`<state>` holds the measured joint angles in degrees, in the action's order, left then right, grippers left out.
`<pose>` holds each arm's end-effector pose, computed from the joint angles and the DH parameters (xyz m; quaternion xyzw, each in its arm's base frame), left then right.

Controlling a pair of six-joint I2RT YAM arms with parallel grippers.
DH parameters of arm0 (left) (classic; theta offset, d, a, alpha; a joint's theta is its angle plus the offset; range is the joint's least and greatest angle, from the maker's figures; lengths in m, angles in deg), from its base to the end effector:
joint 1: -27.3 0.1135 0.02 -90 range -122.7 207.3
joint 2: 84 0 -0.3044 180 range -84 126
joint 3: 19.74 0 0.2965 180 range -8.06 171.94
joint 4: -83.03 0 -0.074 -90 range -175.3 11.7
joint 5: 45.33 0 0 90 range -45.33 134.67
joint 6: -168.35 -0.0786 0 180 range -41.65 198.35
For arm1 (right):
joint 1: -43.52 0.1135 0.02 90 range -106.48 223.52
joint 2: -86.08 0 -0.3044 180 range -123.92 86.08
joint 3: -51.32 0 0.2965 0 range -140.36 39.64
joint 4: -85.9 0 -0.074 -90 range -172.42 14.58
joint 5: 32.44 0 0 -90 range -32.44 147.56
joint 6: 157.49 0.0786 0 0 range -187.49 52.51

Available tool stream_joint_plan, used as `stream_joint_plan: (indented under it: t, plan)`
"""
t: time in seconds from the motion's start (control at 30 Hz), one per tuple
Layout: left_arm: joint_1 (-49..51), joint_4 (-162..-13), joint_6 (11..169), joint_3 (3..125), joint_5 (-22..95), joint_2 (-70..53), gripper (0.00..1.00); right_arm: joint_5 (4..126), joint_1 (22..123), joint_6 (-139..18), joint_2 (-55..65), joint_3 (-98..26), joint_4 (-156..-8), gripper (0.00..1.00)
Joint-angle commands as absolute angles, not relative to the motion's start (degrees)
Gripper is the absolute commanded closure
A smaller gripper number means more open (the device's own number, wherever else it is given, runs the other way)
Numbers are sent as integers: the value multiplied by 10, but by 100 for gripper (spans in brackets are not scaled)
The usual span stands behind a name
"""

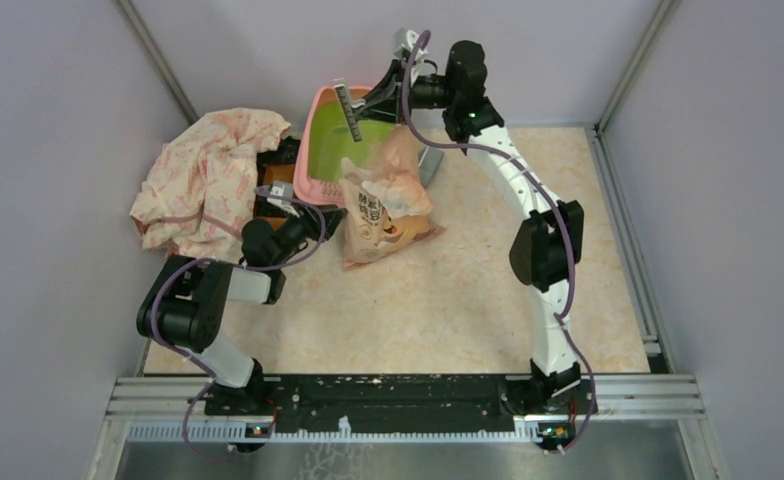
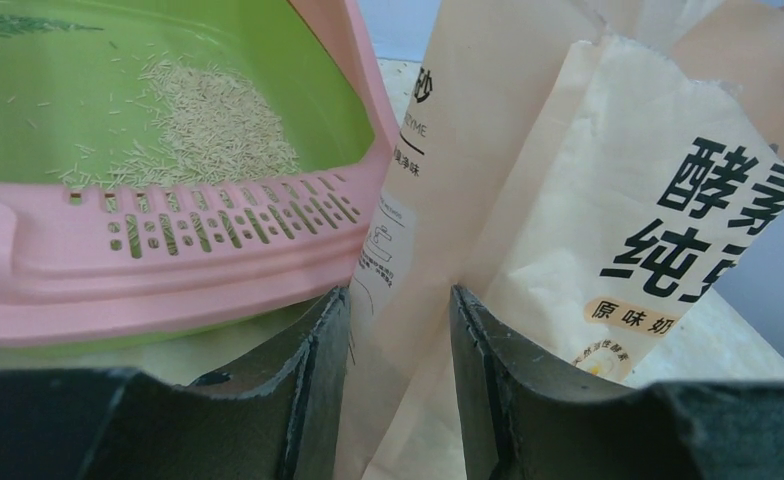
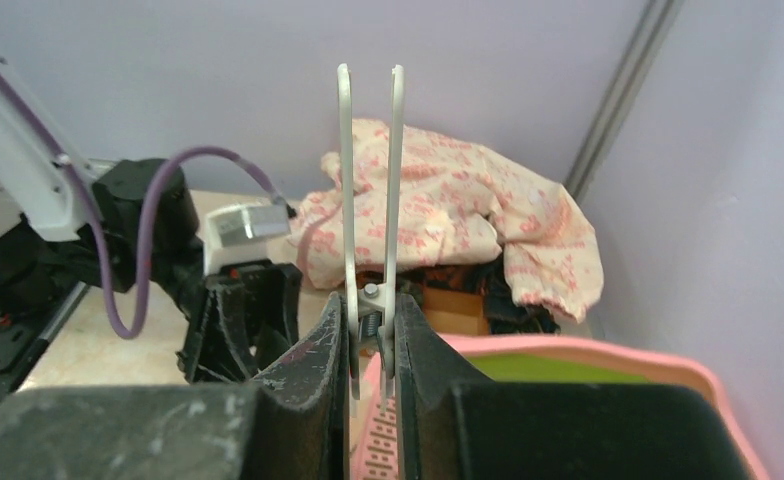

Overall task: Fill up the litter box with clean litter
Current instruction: Clamp the cat litter bag at the center of the board.

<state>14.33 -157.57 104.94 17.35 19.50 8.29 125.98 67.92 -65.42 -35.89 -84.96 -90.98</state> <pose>0.3295 -0.1102 0.1878 0.0821 0.6713 -0.3823 0.6296 0.4884 0.3018 0.4650 -0.5279 0.4309 0.4937 0.5403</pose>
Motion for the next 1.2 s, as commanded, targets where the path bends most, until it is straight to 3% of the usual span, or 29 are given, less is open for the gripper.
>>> stream_joint_plan:
  t: [0.0, 0.1, 0.27, 0.37, 0.47, 0.63, 1.17]
  plan:
    - [146, -1661, 1070, 197, 150, 109, 53, 1315, 686, -551, -340, -866, -1056, 100]
    - [146, -1670, 1078, 207, 132, 117, 58, 1326, 685, -546, -342, -869, -1056, 100]
    - [148, -1636, 1065, 215, 124, 106, 78, 1356, 685, -543, -353, -894, -1029, 100]
    - [152, -1622, 1061, 209, 119, 89, 80, 1365, 685, -534, -356, -891, -1034, 100]
    - [153, -1604, 1053, 204, 110, 67, 78, 1372, 685, -497, -355, -869, -1084, 100]
    - [155, -1570, 1031, 213, 90, 45, 60, 1378, 685, -439, -355, -840, -1164, 100]
    - [176, -1555, 1010, 257, 38, 79, 54, 1382, 679, -342, -367, -827, -1274, 100]
